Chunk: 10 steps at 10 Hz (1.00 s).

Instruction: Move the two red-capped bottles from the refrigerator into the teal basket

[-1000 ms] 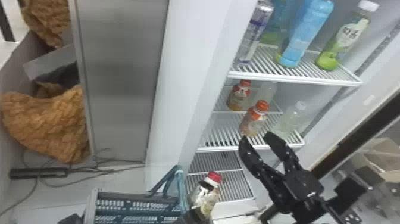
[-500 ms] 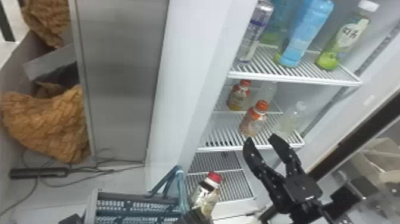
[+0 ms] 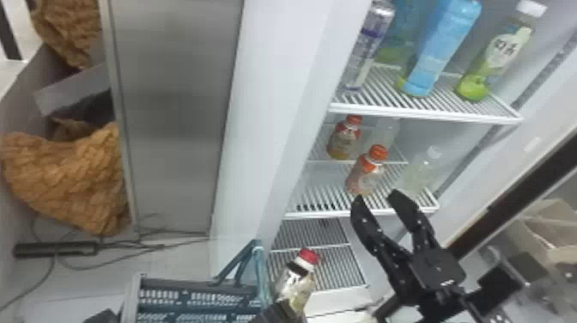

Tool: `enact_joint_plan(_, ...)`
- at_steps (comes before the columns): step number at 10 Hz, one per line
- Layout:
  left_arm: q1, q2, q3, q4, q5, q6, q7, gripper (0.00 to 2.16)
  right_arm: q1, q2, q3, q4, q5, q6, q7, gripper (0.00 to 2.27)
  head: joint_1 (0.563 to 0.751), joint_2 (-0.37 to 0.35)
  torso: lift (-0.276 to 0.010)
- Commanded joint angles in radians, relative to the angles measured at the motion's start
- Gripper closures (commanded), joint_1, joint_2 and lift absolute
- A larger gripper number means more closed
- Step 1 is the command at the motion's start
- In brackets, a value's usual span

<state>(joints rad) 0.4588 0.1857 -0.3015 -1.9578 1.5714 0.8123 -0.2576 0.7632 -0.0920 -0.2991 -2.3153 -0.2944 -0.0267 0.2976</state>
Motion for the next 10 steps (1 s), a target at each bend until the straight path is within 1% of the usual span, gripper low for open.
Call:
enact_joint_plan(1, 0.0, 0.001, 0.0, -0.002, 0.0, 0.0, 0.0, 1.16, 0.0, -0.002, 0.002, -0.01, -0.001, 0.019, 0.0, 0.47, 0.695, -0.35, -0.224)
enact_joint_plan(6, 0.003, 0.001, 0.0, -0.002, 0.0, 0.0, 0.0, 1.16, -0.01, -0.011, 0.024, -0.02, 0.003, 0.036, -0.006, 0.47, 0.695, -0.35, -0.224)
enact_joint_plan(10, 0.003, 0.001, 0.0, 0.0, 0.0, 0.0, 0.0, 1.15, -0.01, -0.011, 0.024, -0.025, 0.011, 0.051, -0.009, 0.46, 0.695, -0.35, -0.224)
